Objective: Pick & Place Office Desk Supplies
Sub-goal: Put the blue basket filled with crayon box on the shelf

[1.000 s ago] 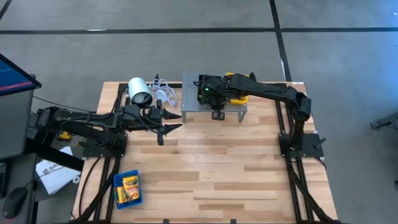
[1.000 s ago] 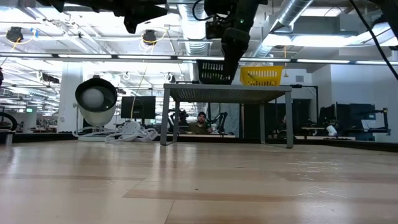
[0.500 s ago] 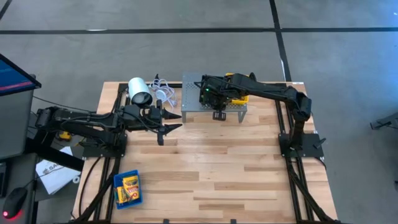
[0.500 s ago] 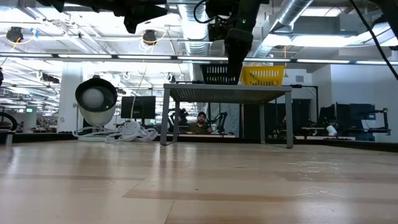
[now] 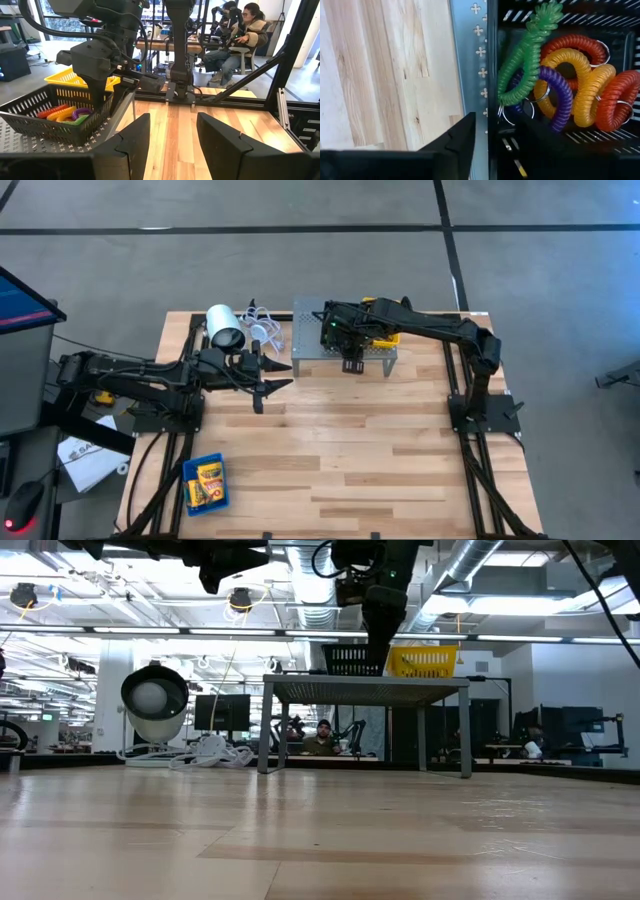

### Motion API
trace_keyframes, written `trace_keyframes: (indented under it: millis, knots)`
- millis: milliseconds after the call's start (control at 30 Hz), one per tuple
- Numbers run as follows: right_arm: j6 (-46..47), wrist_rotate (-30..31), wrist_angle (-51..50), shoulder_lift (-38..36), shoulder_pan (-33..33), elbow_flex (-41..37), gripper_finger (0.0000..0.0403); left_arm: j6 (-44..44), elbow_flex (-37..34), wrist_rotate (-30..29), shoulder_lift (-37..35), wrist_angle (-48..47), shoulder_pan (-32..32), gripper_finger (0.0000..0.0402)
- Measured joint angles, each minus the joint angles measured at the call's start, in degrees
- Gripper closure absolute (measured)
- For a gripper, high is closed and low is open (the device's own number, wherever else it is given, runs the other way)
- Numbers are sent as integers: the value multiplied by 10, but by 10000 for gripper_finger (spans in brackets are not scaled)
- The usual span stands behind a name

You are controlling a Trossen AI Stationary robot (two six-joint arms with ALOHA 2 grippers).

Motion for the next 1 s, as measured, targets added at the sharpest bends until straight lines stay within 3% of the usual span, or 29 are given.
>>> trace_keyframes:
  millis: [367,800,1000]
  knots:
    - [0,20,-8,0,2,0,181,0,0,0,0,-1,0,243]
    - [12,29,-44,-2,27,106,179,-5,3,-4,0,18,0,243]
    - [27,28,-46,-1,64,152,180,-19,78,-6,0,-90,-7,243]
